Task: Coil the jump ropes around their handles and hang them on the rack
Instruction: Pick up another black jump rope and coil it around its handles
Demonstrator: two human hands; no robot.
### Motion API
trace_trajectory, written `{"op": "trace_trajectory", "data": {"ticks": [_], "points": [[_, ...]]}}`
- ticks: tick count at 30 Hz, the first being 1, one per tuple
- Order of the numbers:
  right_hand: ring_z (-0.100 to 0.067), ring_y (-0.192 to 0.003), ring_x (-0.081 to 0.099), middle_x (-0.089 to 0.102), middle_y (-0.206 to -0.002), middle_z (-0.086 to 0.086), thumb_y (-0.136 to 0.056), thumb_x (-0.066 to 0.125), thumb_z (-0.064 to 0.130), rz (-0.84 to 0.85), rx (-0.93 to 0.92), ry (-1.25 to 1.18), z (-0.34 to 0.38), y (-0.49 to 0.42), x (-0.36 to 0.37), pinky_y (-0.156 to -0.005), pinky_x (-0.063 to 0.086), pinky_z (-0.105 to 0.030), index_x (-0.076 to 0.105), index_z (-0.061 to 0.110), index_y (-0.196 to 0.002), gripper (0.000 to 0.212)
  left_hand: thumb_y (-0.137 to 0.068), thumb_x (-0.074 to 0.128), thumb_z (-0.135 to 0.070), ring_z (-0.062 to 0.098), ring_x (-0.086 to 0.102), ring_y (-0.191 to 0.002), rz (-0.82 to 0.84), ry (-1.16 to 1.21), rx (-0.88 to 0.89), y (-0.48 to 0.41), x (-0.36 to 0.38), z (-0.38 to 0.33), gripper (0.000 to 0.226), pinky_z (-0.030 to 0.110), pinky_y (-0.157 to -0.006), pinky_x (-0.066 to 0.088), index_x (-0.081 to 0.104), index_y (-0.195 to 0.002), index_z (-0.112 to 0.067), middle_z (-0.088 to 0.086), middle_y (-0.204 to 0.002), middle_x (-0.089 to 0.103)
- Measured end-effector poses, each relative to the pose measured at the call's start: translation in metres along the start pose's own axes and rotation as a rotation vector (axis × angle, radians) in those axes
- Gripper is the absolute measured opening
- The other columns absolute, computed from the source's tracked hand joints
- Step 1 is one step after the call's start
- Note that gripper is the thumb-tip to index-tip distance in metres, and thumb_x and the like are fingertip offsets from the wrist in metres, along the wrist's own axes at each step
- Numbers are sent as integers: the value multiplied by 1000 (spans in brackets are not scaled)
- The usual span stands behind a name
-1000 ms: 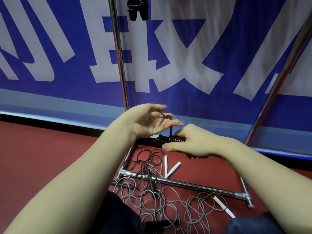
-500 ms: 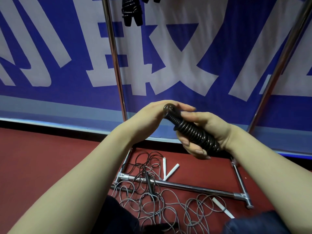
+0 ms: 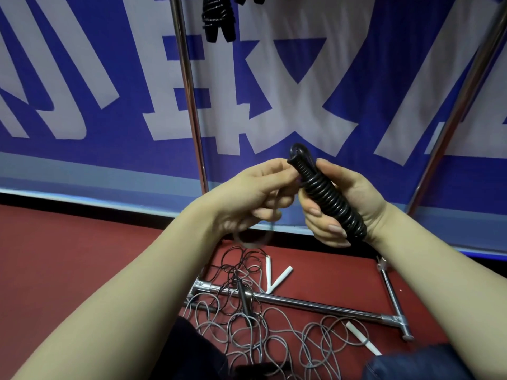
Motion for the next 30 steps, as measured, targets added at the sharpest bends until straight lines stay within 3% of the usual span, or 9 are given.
{"op": "trace_trajectory", "data": {"ticks": [3,5,9,13,17,21,25,28,30], "points": [[-19,-37,54,57,-49,-13,-85,64,54,-64,-1,-2,2,6,-4,-36,43,-22,63,2,-72,54,-87,62,-5,4,31,-49,49,-146,-27,7,-13,-6,41,11,-34,25,52,-127,-5,1,-77,43],[-20,-35,52,56,-47,-13,-82,67,55,-103,-3,13,4,9,-5,-35,42,-22,62,2,-70,55,-87,65,3,5,34,-49,46,-332,-23,11,-18,-10,41,15,-38,26,60,-122,-18,2,-81,45],[-20,-32,49,53,-44,-13,-75,72,57,-149,27,58,2,9,-4,-33,40,-22,62,3,-66,56,-80,80,-18,14,29,-62,-13,-606,35,9,-18,-15,47,28,-54,27,62,-123,-21,2,-78,38],[-20,-31,48,52,-44,-13,-72,75,57,-173,22,70,4,8,-4,-33,40,-22,62,3,-65,56,-87,73,-25,11,38,-68,-32,-770,132,5,-15,-13,37,31,-67,36,61,-114,-3,9,-84,43],[-19,-30,45,50,-43,-13,-66,78,59,-243,40,107,2,9,-9,-34,40,-21,60,3,-62,59,-99,54,-24,12,57,-85,-55,-835,34,2,-15,-4,20,33,-83,53,57,-107,-6,2,-92,58],[-20,-30,43,47,-43,-14,-59,82,61,-344,59,136,0,11,-17,-33,39,-21,59,3,-61,62,-101,40,-11,20,62,-63,-36,-496,-62,4,-11,0,13,31,-66,55,45,-89,-8,4,-72,56],[-20,-31,42,47,-43,-13,-75,59,58,-510,27,213,4,13,-22,-33,37,-20,61,7,-58,54,-103,41,-9,9,37,-40,-76,-179,-96,-2,-12,2,21,20,-43,42,42,-83,-12,-3,-53,36],[-19,-34,44,49,-47,-11,-77,53,53,-649,16,279,5,15,-25,-34,37,-21,63,9,-60,49,-103,48,-20,4,26,-41,-100,-197,-120,-7,-16,5,21,16,-40,20,61,-89,-10,-7,-53,28],[-21,-37,45,50,-52,-13,-76,58,55,-723,-4,358,5,14,-28,-35,38,-23,62,2,-75,53,-102,48,-26,5,25,-44,-114,-256,-162,-9,-17,8,26,18,-42,15,66,-102,-8,-6,-56,27]]}}
Point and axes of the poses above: each hand's wrist, its own y-axis away from the middle knuckle, its own x-axis out of the palm, z = x × y, the point moved 4 cm from there along -y, towards the middle knuckle
